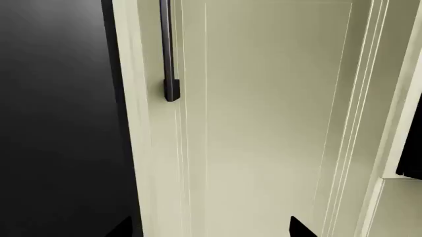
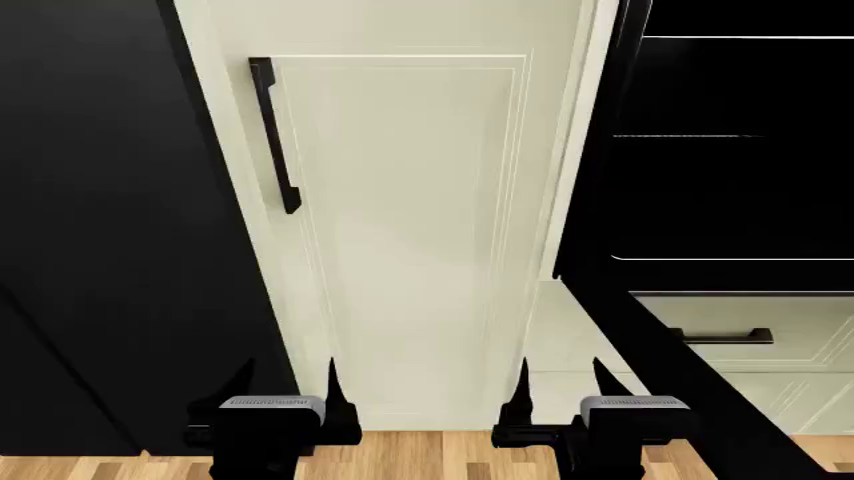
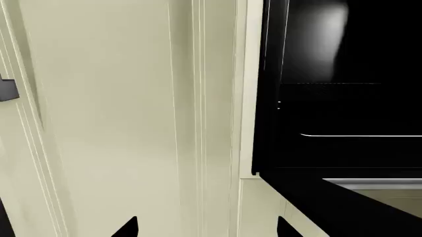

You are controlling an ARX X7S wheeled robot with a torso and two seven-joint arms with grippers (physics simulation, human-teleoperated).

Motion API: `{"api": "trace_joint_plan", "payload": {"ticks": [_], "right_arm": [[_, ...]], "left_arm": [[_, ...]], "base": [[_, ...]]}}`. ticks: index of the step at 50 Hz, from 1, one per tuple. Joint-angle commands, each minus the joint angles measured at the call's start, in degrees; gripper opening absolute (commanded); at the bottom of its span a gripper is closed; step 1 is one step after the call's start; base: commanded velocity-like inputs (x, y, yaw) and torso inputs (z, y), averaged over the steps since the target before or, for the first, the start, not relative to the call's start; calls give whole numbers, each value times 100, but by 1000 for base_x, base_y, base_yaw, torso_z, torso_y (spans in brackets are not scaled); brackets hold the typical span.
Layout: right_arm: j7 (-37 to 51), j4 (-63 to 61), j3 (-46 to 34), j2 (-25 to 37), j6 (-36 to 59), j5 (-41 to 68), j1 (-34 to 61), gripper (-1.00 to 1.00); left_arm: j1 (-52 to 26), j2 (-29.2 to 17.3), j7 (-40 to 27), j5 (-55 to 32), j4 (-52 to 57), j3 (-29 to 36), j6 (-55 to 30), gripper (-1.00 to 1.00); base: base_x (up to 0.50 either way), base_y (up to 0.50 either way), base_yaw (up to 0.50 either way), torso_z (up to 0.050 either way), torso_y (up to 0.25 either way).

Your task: Fully slide the bottom oven rack out.

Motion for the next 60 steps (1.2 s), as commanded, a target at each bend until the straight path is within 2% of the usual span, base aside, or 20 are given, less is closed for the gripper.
{"api": "trace_joint_plan", "payload": {"ticks": [1, 9, 13, 23, 29, 38, 44, 53, 60], "right_arm": [[122, 6, -125, 97, -18, 44, -1, 100], [342, 162, -315, 241, 9, 46, 90, 100], [447, -96, -407, 291, 153, -16, 43, 100], [426, -2331, -535, 476, 1648, 60, 39, 100], [364, -3266, -599, 596, 2616, 100, 337, 100], [178, -4261, -650, 831, 4059, 269, 1143, 100], [67, -4530, -507, 877, 4835, 489, 1768, 100], [-52, -5394, -356, 922, 6849, 830, 3087, 100], [-278, -5819, -98, 1023, 8109, 1095, 3919, 100]], "left_arm": [[0, -90, -105, -112, 1, 89, -4, 100], [-1, -223, -342, -239, 21, 236, 10, 100], [68, -268, -383, -369, 393, 279, -220, 100], [-243, -423, -634, -803, 2491, 309, -2476, 100], [-893, -556, -779, -1096, 3481, 277, -3889, 100], [-1889, -854, -698, -1456, 4119, 401, -5408, 100], [-2576, -866, -614, -1925, 4541, 129, -6492, 100], [-4159, -979, -572, -2459, 5070, -481, -8290, 100], [-4869, -961, -609, -2862, 5089, -753, -8990, 100]], "base": [[0, 0, 0, 0, 0], [0, 0, 0, 0, 0], [0, 0, 0, 0, 0], [0, 0, 0, 49, 0], [0, 0, 0, 50, 0], [0, 0, 0, 50, 0], [0, 0, 0, 50, 0], [0, 0, 0, 50, 0], [0, 0, 0, 50, 0]]}}
